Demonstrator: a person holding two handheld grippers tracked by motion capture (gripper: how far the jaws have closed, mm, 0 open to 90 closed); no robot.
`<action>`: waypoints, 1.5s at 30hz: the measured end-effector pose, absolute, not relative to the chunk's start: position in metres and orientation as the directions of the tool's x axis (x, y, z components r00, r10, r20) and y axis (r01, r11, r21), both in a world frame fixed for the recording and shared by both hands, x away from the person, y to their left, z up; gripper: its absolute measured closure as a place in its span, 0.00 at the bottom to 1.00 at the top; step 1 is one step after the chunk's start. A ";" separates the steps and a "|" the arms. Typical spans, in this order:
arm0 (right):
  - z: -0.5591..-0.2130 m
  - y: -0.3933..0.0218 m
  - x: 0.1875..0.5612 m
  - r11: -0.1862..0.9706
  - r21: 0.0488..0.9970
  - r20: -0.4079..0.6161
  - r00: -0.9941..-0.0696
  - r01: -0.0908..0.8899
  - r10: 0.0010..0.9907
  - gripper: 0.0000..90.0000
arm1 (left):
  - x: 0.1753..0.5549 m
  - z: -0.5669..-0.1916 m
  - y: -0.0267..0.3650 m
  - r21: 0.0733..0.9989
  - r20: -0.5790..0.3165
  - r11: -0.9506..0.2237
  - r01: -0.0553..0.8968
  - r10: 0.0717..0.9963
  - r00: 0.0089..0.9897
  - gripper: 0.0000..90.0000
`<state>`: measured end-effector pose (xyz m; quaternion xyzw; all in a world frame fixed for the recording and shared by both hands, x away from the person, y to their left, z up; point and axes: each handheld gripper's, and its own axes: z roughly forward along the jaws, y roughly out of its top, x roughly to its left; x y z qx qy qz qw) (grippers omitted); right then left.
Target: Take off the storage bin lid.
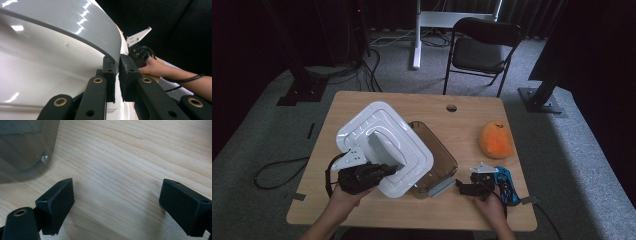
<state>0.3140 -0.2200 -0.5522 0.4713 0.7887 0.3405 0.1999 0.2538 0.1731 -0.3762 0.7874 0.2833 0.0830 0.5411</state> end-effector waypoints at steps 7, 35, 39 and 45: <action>-0.552 -0.220 0.314 0.323 0.726 0.006 -0.475 0.607 0.880 0.13 | 0.247 -0.382 0.188 0.891 -0.173 -0.266 0.368 0.550 0.817 0.94; -0.552 -0.220 0.314 0.323 0.726 0.004 -0.474 0.607 0.881 0.13 | 0.240 -0.413 0.240 0.868 -0.229 -0.251 0.428 0.562 0.795 0.94; -0.552 -0.220 0.315 0.323 0.726 0.004 -0.473 0.607 0.881 0.13 | 0.239 -0.417 0.246 0.866 -0.238 -0.250 0.433 0.555 0.797 0.94; -0.552 -0.220 0.314 0.322 0.726 0.004 -0.473 0.607 0.881 0.13 | 0.236 -0.425 0.254 0.869 -0.245 -0.253 0.426 0.529 0.813 0.94</action>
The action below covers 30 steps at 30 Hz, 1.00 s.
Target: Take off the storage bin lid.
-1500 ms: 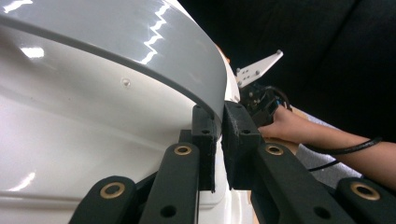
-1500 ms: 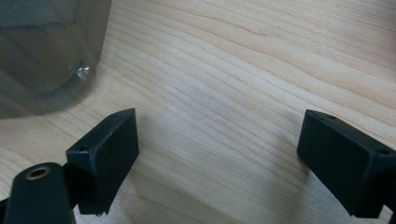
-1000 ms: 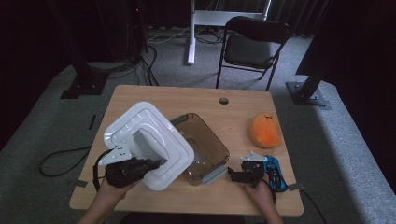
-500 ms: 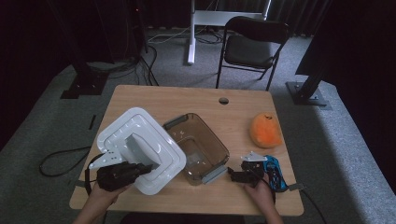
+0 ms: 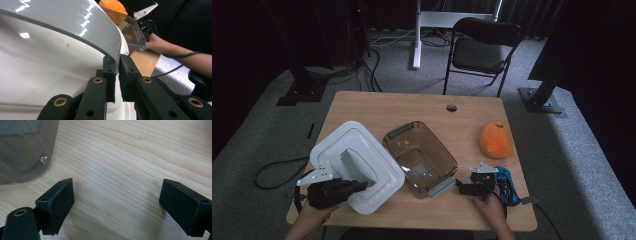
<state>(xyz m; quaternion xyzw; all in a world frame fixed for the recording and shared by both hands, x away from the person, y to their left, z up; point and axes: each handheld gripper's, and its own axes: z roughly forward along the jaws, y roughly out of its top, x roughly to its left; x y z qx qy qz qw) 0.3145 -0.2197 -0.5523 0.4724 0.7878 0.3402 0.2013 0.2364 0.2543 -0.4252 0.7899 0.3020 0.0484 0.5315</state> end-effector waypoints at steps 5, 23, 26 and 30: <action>-0.552 -0.220 0.314 0.322 0.726 0.004 -0.473 0.607 0.881 0.13 | 0.237 -0.436 0.260 0.856 -0.269 -0.249 0.453 0.533 0.802 0.94; -0.552 -0.219 0.314 0.319 0.726 0.006 -0.470 0.609 0.883 0.13 | 0.261 -0.474 0.256 0.794 -0.329 -0.306 0.525 0.509 0.795 0.93; -0.552 -0.219 0.314 0.320 0.726 0.006 -0.470 0.609 0.883 0.13 | 0.266 -0.480 0.255 0.777 -0.348 -0.319 0.543 0.500 0.793 0.93; -0.552 -0.219 0.314 0.320 0.726 0.006 -0.470 0.609 0.883 0.13 | 0.271 -0.487 0.255 0.762 -0.375 -0.321 0.562 0.490 0.787 0.93</action>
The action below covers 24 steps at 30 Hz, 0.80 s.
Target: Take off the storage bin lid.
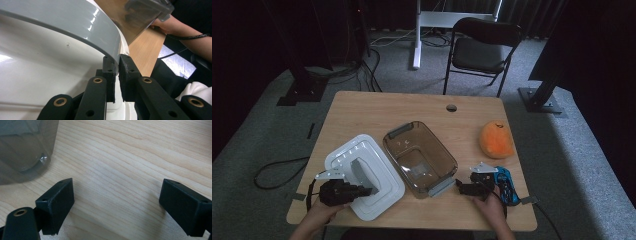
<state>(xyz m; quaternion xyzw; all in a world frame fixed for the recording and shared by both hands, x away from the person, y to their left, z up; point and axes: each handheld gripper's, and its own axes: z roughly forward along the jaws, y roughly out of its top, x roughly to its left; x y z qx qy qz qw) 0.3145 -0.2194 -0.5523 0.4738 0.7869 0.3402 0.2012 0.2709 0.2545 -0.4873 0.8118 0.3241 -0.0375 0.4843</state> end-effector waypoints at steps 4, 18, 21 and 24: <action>-0.552 -0.219 0.314 0.319 0.726 0.006 -0.470 0.609 0.883 0.13 | 0.278 -0.497 0.255 0.746 -0.423 -0.299 0.595 0.477 0.770 0.93; -0.552 -0.219 0.314 0.319 0.726 0.006 -0.470 0.609 0.883 0.13 | 0.296 -0.518 0.253 0.696 -0.486 -0.316 0.645 0.454 0.747 0.93; -0.552 -0.219 0.315 0.320 0.726 0.005 -0.471 0.608 0.882 0.13 | 0.302 -0.523 0.255 0.684 -0.512 -0.306 0.662 0.445 0.735 0.92; -0.552 -0.219 0.315 0.321 0.726 0.005 -0.471 0.608 0.882 0.13 | 0.310 -0.530 0.254 0.658 -0.544 -0.310 0.687 0.436 0.717 0.91</action>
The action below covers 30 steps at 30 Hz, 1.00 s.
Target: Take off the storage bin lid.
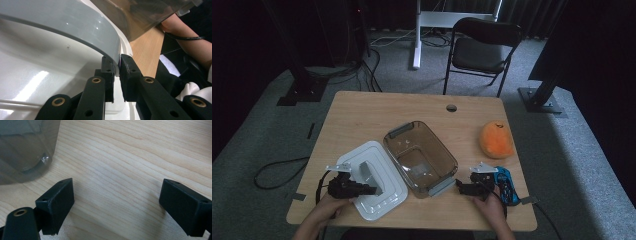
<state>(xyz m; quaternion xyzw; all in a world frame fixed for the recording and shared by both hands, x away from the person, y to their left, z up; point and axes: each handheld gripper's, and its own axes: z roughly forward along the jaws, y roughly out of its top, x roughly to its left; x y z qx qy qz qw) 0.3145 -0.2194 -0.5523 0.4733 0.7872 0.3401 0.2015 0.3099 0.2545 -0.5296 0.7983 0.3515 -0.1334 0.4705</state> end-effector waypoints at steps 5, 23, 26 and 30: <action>-0.552 -0.219 0.315 0.321 0.726 0.005 -0.471 0.608 0.882 0.13 | 0.317 -0.542 0.249 0.627 -0.550 -0.343 0.700 0.442 0.709 0.82; -0.552 -0.219 0.315 0.321 0.726 0.005 -0.471 0.608 0.882 0.13 | 0.305 -0.531 0.254 0.668 -0.395 -0.363 0.649 0.567 0.723 0.54; -0.552 -0.219 0.314 0.321 0.726 0.005 -0.471 0.608 0.882 0.13 | 0.304 -0.530 0.258 0.670 -0.378 -0.361 0.649 0.588 0.716 0.52; -0.552 -0.219 0.315 0.321 0.726 0.005 -0.471 0.608 0.882 0.13 | 0.302 -0.529 0.263 0.672 -0.355 -0.348 0.654 0.623 0.697 0.48</action>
